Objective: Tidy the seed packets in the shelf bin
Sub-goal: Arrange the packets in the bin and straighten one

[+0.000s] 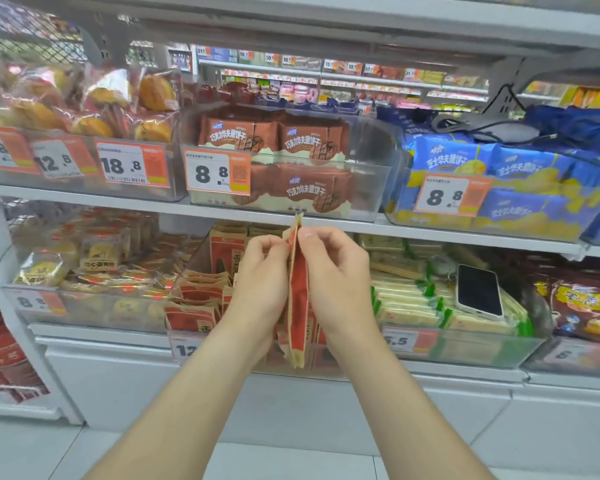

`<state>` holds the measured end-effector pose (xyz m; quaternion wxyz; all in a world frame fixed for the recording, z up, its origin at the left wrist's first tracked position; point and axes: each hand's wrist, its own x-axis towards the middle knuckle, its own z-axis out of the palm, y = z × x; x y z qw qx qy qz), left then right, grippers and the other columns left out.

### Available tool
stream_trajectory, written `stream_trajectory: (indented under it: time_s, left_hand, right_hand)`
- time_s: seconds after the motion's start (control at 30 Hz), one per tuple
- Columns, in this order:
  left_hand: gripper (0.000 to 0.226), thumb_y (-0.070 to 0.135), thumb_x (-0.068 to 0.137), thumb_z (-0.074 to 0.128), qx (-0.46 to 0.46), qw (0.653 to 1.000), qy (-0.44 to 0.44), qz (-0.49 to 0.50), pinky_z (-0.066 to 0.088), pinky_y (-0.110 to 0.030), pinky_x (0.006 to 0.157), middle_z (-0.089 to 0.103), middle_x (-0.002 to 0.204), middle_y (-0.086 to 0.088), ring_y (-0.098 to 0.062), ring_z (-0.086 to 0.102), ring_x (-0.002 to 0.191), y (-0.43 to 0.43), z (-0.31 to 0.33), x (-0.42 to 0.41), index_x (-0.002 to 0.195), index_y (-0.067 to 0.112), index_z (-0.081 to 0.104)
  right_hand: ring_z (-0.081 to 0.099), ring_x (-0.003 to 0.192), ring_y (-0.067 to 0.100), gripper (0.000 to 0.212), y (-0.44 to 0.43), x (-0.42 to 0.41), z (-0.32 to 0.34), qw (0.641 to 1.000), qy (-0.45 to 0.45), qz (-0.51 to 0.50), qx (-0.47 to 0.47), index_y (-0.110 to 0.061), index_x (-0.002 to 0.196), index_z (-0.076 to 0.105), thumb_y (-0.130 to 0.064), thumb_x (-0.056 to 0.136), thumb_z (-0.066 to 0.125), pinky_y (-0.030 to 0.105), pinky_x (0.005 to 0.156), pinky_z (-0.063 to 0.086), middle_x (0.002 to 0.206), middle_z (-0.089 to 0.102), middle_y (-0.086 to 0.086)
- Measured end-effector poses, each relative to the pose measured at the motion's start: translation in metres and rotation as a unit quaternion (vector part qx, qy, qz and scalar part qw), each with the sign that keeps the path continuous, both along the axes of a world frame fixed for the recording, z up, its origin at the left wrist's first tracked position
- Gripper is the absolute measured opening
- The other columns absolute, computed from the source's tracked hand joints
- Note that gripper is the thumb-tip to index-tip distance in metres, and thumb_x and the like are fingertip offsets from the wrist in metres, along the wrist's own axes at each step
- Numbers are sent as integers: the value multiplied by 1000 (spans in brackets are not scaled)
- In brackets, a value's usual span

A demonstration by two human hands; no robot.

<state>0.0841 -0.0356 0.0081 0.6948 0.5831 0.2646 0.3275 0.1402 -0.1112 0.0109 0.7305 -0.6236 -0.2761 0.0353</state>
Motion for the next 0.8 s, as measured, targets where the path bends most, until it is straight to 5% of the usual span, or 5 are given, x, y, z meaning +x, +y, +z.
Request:
stream_trajectory:
  time_s: [0.2,0.3,0.43,0.6,0.8]
  left_hand:
    - [46,54,110,50,-5,999,-41,-12,64,-31,80,75,115,-5,-8,77,96,-25,4,10,125,12,61]
    - [45,51,111,48,46,998,-30,-16,56,-13,60,74,103,2,8,72,76,-38,4,10,123,10,59]
    - [39,39,116,42,115,993,-27,-12,47,-6,61,69,102,3,16,64,73,-43,-3,8,120,4,59]
    - [42,41,117,33,231,973,-18,-3,52,-30,88,69,109,-3,-10,67,104,-30,-14,-1,116,10,61]
    - [37,27,119,34,342,940,-8,7,45,-32,72,61,85,-1,-11,56,78,-24,-19,-6,95,10,58]
  right_hand:
    - [76,93,15,19,-7,5,-1,999,23,-21,-38,-18,97,77,-31,105,66,45,91,61,92,80,-3]
    - [76,96,22,20,-14,6,2,995,97,-3,-6,-12,98,76,-29,104,67,48,94,60,94,80,6]
    - [68,81,7,20,-22,4,1,998,1,-20,-59,-18,93,71,-26,106,58,35,80,56,85,76,-3]
    - [68,86,9,21,-26,8,2,993,-60,0,-106,-21,96,69,-28,110,55,37,85,56,89,73,-9]
    - [70,100,24,30,-18,4,-4,992,13,-48,-116,-15,102,70,-28,113,45,51,97,56,99,75,3]
